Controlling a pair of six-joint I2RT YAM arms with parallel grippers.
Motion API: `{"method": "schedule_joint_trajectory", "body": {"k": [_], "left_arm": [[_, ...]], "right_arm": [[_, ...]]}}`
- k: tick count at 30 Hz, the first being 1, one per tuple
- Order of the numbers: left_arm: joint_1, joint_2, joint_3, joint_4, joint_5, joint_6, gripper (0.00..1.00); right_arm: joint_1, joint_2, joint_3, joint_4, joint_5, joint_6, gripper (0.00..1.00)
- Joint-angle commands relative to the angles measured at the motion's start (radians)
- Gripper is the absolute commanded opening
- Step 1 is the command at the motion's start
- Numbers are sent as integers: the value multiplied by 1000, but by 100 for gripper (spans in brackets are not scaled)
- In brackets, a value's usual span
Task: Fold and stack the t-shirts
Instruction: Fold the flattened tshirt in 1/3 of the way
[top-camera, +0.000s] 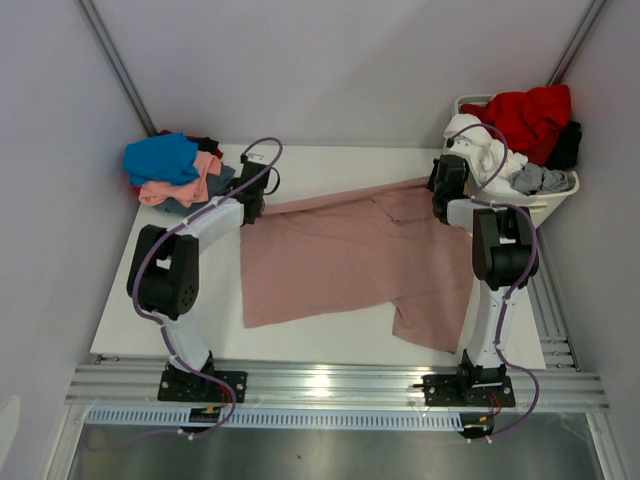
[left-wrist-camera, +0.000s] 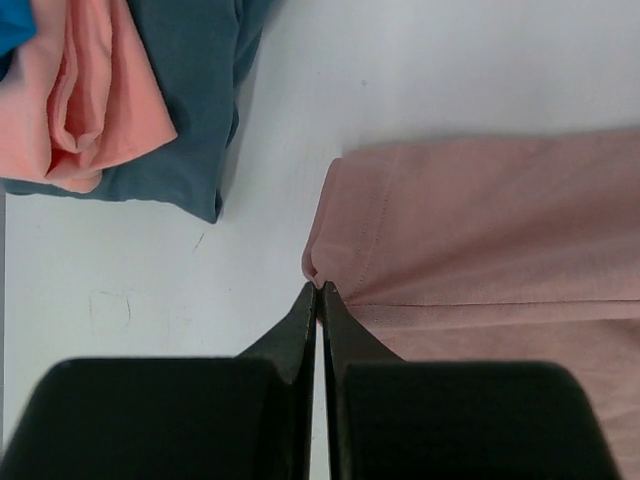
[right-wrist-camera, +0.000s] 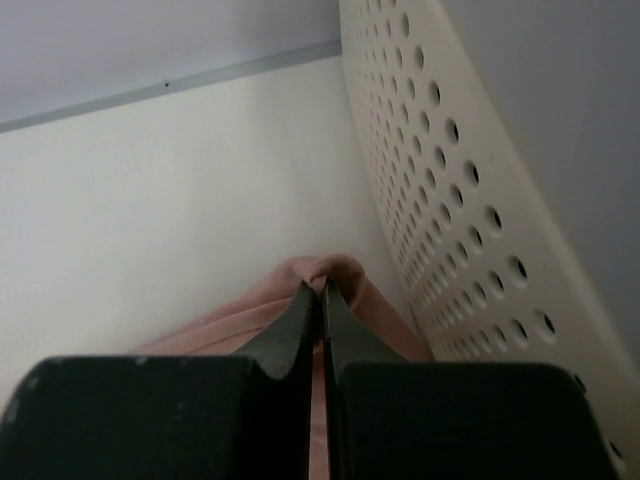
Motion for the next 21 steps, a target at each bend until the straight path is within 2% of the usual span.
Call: {"method": "schedule_joint_trajectory", "body": {"k": [1,6,15,21], "left_arm": [[4,-73,-10,-24,-80,-34,1],[5,-106,-47,-24,-105,-48,1],[-6,-189,-137,-81,-39,-139,1],[-61,-180,-143,-132,-57,-169,1]], "right_arm": [[-15,-52,-22,21,54,-1,0],[-15,-66,-47,29,70,-9,0],[-18,-62,-29,79,88,-38,0],[-18,-71,-10,55,93,-31,0]]}}
